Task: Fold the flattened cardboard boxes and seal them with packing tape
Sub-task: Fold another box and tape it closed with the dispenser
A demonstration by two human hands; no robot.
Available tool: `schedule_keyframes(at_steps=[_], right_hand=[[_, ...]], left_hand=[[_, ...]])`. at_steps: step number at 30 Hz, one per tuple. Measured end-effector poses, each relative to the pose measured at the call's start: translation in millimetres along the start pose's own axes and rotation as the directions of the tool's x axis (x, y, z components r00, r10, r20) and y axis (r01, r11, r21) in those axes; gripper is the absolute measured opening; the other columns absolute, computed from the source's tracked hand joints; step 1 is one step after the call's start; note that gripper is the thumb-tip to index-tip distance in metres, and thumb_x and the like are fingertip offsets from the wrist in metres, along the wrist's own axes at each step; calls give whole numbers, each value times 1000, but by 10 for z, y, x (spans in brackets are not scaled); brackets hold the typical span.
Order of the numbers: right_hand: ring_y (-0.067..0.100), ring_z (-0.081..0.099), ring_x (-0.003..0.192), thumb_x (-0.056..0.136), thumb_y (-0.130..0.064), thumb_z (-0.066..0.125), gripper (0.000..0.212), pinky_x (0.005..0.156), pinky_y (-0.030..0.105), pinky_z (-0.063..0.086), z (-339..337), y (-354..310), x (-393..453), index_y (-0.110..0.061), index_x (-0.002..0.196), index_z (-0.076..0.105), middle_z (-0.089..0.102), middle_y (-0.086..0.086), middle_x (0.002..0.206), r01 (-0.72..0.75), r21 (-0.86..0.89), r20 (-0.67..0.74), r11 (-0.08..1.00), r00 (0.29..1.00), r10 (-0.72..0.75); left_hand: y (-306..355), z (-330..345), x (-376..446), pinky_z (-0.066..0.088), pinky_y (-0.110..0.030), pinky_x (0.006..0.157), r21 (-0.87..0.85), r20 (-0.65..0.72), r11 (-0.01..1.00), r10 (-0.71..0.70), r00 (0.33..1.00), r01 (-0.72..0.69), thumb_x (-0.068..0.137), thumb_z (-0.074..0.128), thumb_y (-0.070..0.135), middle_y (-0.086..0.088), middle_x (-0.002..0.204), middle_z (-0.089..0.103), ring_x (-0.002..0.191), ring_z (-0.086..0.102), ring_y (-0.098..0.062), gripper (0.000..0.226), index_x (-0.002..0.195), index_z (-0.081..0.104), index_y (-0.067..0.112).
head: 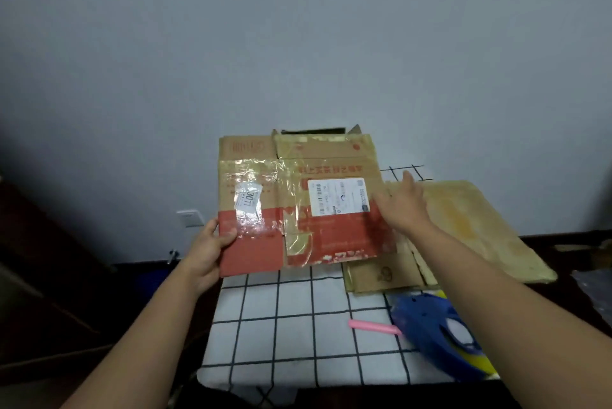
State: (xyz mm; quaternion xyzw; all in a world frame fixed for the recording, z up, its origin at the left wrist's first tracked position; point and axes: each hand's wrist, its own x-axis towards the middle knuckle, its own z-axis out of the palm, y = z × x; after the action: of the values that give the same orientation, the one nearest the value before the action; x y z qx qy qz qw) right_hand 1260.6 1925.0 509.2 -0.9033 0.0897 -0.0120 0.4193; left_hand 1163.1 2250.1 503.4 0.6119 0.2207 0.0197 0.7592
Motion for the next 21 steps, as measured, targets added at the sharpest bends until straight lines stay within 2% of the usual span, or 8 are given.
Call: schedule_keyframes(at_steps=[3, 6, 8, 10, 12, 13, 17, 21], right_hand=[[35, 35, 140, 87, -53, 58, 91, 111, 48, 34, 312, -231, -47, -7, 154, 19, 31, 14, 157, -35, 208, 119, 977, 993, 10], [26, 55, 124, 77, -65, 59, 87, 103, 46, 45, 642, -348, -170, -19, 146, 35, 55, 1, 140, -106, 367, 256, 924, 967, 9], [18, 65, 104, 85, -54, 61, 59, 91, 42, 51, 824, -433, -290, -22, 132, 46, 67, -2, 117, -136, 491, 258, 861, 966, 5], [15, 65, 94, 94, -41, 58, 42, 80, 38, 52, 951, -499, -419, -19, 128, 45, 66, -1, 109, -135, 562, 205, 816, 979, 21], [11, 61, 85, 98, -30, 52, 29, 64, 31, 45, 991, -550, -601, -17, 121, 41, 63, -2, 100, -104, 590, 165, 800, 986, 6], [10, 59, 84, 99, -26, 48, 23, 63, 31, 42, 1013, -555, -666, -17, 119, 39, 61, -2, 98, -71, 592, 149, 803, 989, -23], [8, 55, 94, 99, -22, 40, 21, 78, 37, 41, 1002, -563, -820, -19, 119, 34, 59, -2, 106, 42, 562, 136, 826, 980, -142], [20, 60, 102, 100, -40, 39, 30, 93, 48, 45, 989, -575, -728, -22, 123, 39, 64, 5, 113, -24, 622, 173, 783, 979, -108]], left_hand=[[-41, -508, -167, 56, -47, 76, 12, -34, 1000, 27, 999, -27, 97, 52, 3, -13, 111, 70, 96, 67, -31, 35, 125, 56, 24], [-112, -878, -302, 54, -50, 87, 42, -28, 997, 67, 997, -65, 96, 55, 4, -13, 116, 69, 101, 67, -29, 33, 122, 57, 24], [-134, -1030, -376, 56, -43, 82, 81, -40, 990, 118, 992, -114, 94, 55, 1, -13, 118, 68, 101, 68, -26, 35, 122, 56, 23], [-157, -1106, -427, 55, -34, 77, 122, -80, 981, 160, 984, -150, 92, 56, -5, -9, 113, 71, 98, 70, -23, 45, 124, 54, 26], [-156, -1143, -463, 54, -32, 78, 149, -147, 973, 199, 969, -178, 88, 59, -7, -5, 108, 72, 97, 70, -20, 50, 123, 55, 29], [-151, -1148, -472, 53, -32, 78, 159, -180, 968, 220, 959, -192, 88, 61, -5, -4, 108, 73, 97, 70, -20, 46, 119, 58, 28], [-132, -1101, -527, 55, -36, 77, 182, -280, 954, 284, 917, -239, 87, 63, -2, -1, 105, 72, 93, 70, -19, 41, 107, 60, 34], [-151, -1076, -597, 55, -33, 72, 190, -274, 943, 318, 908, -273, 88, 62, -1, 3, 104, 71, 93, 69, -18, 44, 111, 57, 36]])
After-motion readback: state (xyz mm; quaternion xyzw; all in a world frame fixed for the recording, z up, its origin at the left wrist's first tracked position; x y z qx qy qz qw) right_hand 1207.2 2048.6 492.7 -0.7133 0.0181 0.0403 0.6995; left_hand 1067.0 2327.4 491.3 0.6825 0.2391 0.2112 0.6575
